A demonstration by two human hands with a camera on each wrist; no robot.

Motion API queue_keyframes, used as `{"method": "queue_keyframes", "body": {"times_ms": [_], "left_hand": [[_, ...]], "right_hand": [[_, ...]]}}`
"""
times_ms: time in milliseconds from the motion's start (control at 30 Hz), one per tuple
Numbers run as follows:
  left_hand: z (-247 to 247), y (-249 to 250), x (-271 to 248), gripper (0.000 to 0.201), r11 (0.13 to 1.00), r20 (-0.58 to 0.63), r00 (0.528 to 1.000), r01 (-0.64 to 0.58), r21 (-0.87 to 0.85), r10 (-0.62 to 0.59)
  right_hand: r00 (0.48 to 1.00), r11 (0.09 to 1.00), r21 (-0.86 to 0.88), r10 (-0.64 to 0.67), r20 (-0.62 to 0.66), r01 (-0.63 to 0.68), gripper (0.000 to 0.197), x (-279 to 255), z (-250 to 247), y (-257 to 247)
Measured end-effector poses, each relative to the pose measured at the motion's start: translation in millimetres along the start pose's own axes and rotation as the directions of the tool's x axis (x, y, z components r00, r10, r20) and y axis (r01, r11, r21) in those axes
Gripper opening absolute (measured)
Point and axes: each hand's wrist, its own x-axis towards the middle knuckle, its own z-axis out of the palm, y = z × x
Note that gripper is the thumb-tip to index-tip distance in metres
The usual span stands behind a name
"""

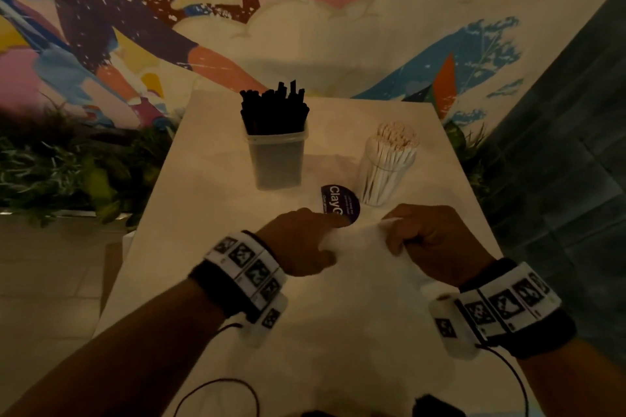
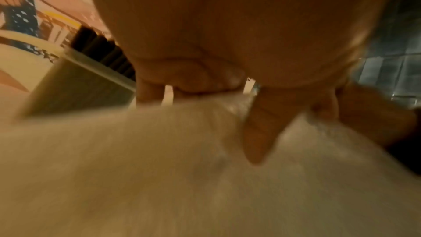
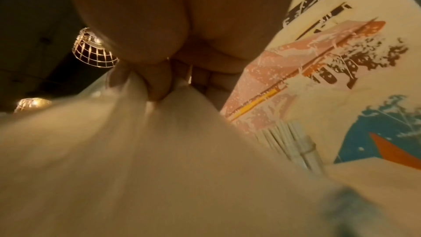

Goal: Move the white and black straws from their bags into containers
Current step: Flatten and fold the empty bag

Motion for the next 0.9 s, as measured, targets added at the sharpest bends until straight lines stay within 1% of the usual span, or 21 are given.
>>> {"method": "queue_keyframes", "body": {"times_ms": [67,100,133,167,233,267,300,333,367,400,467,533,567,600,633,667,733,767,800,833,900], "left_hand": [[3,-1,3,0.031,1.000,-0.088,0.996,-0.003,0.006,0.004],[2,-4,2,0.026,0.999,-0.160,0.987,-0.013,-0.038,0.007],[0,-9,0,0.026,0.994,-0.223,0.974,0.001,-0.109,-0.025],[-3,-13,-2,0.026,0.972,-0.285,0.953,0.034,-0.234,-0.102],[-7,-20,-5,0.017,0.851,-0.314,0.900,0.105,-0.514,-0.301],[-8,-20,-6,0.012,0.784,-0.292,0.885,0.121,-0.609,-0.363],[-10,-18,-7,0.011,0.742,-0.274,0.881,0.120,-0.660,-0.387],[-12,-14,-9,0.010,0.696,-0.251,0.887,0.104,-0.710,-0.388],[-15,-9,-12,0.010,0.620,-0.219,0.897,0.075,-0.781,-0.385],[-18,-3,-16,0.011,0.506,-0.167,0.914,0.047,-0.861,-0.370],[-21,4,-24,0.020,0.261,-0.045,0.955,0.035,-0.965,-0.294],[-25,6,-32,0.032,0.122,0.037,0.975,0.065,-0.990,-0.217],[-26,3,-35,0.034,0.073,0.062,0.978,0.078,-0.994,-0.200],[-28,0,-38,0.035,0.025,0.084,0.978,0.091,-0.996,-0.193],[-28,-4,-40,0.036,-0.018,0.101,0.977,0.099,-0.995,-0.186],[-28,-8,-42,0.036,-0.052,0.115,0.976,0.108,-0.993,-0.184],[-27,-14,-45,0.032,-0.087,0.119,0.976,0.104,-0.991,-0.184],[-26,-16,-46,0.028,-0.090,0.111,0.978,0.096,-0.991,-0.175],[-26,-17,-47,0.024,-0.085,0.108,0.979,0.095,-0.992,-0.170],[-25,-19,-48,0.021,-0.056,0.101,0.981,0.093,-0.994,-0.164],[-22,-26,-48,0.025,0.104,0.085,0.985,0.102,-0.989,-0.153]], "right_hand": [[0.998,0.971,-0.240,-0.026,-0.059,0.011,0.025,0,-8,1],[0.993,0.945,-0.325,-0.002,-0.121,-0.038,0.027,-1,-16,1],[0.978,0.937,-0.331,0.047,-0.203,-0.114,0.029,-3,-24,-1],[0.952,0.943,-0.290,0.075,-0.298,-0.165,0.027,-5,-32,-4],[0.886,0.972,-0.138,0.112,-0.449,-0.192,0.017,-7,-37,-23],[0.879,0.978,0.000,0.189,-0.439,-0.210,0.010,-7,-35,-37],[0.886,0.951,0.171,0.303,-0.352,-0.257,0.005,-5,-28,-49],[0.887,0.889,0.309,0.411,-0.210,-0.338,0.007,-2,-17,-58],[0.874,0.836,0.352,0.478,-0.088,-0.421,0.011,1,-3,-62],[0.854,0.819,0.308,0.520,-0.038,-0.485,0.018,3,12,-60],[0.799,0.789,0.216,0.599,-0.058,-0.575,0.037,7,34,-47],[0.725,0.711,0.272,0.686,-0.063,-0.649,0.067,10,45,-34],[0.700,0.665,0.358,0.713,-0.042,-0.656,0.082,12,46,-30],[0.699,0.616,0.473,0.715,0.000,-0.630,0.093,13,47,-26],[0.720,0.560,0.591,0.692,0.053,-0.581,0.095,14,48,-25],[0.756,0.494,0.689,0.643,0.120,-0.530,0.088,15,48,-26],[0.792,0.314,0.813,0.549,0.266,-0.491,0.062,16,48,-32],[0.787,0.236,0.839,0.534,0.309,-0.490,0.049,17,48,-36],[0.776,0.202,0.851,0.548,0.313,-0.486,0.037,17,48,-38],[0.762,0.197,0.856,0.578,0.293,-0.478,0.027,18,48,-40],[0.741,0.273,0.832,0.634,0.222,-0.483,0.015,18,47,-40]]}}
